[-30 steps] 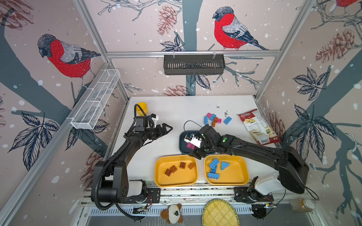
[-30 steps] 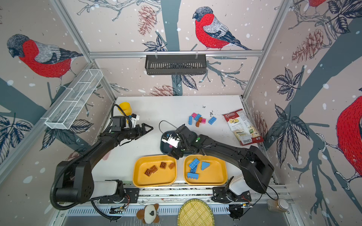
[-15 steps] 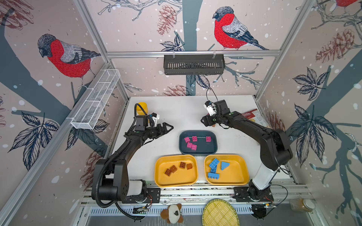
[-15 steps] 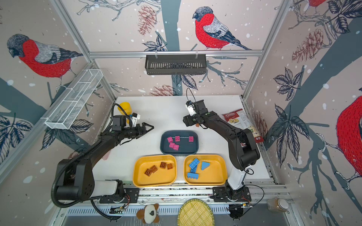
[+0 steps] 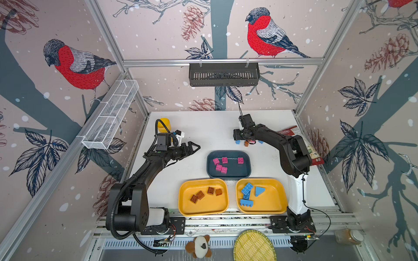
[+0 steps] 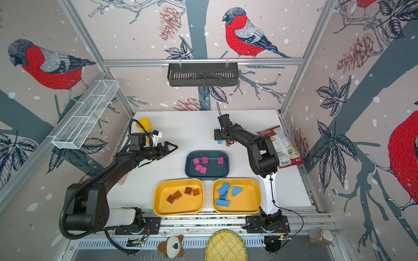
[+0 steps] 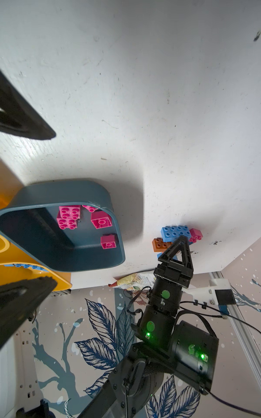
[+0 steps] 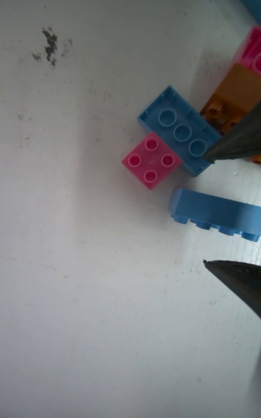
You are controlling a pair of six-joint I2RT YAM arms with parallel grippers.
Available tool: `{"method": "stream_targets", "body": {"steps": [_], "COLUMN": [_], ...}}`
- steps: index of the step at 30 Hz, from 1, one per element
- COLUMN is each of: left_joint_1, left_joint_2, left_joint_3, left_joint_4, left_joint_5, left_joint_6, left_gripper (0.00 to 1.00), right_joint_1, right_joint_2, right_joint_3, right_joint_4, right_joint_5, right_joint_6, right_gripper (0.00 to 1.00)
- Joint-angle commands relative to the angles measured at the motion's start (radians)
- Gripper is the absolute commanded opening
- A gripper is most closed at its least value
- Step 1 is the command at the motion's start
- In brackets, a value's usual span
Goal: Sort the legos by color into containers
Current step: 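Return the right gripper to the pile and grasp a light-blue brick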
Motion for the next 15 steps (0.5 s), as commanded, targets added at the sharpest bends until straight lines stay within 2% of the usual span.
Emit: {"method": "stream_targets", "body": {"steps": [1, 5, 13, 15], "left_joint_1": [0.002, 0.002, 0.003, 0.002], "left_joint_2": [0.006, 0.018, 0.015, 0.017], "left_joint_3": [0.002, 0.007, 0.011, 0.011], "left_joint_4": [0.009, 0.004, -0.003, -0.004], "left_joint_5": [0.013, 0.015, 0.019, 0.018], "left_joint_6": [0.017, 0.022, 0.028, 0.031], "left_gripper": [0.94, 0.93, 0.93, 0.93], "right_joint_1": [0.009, 0.015, 0.039, 0.042], "right_joint_2": [0.024, 0.043, 0.066, 0.058], "right_joint_3": [0.018, 0.027, 0.045, 0.042], "right_joint_4": [-0.013, -0.011, -0.028, -0.025], "right_joint_5": [0.033, 0.042, 0.079, 0.07], "right_joint_6": [0.037, 0.052, 0.05, 0.049], "right_gripper": [0.66, 0.55, 0.39, 0.3]}}
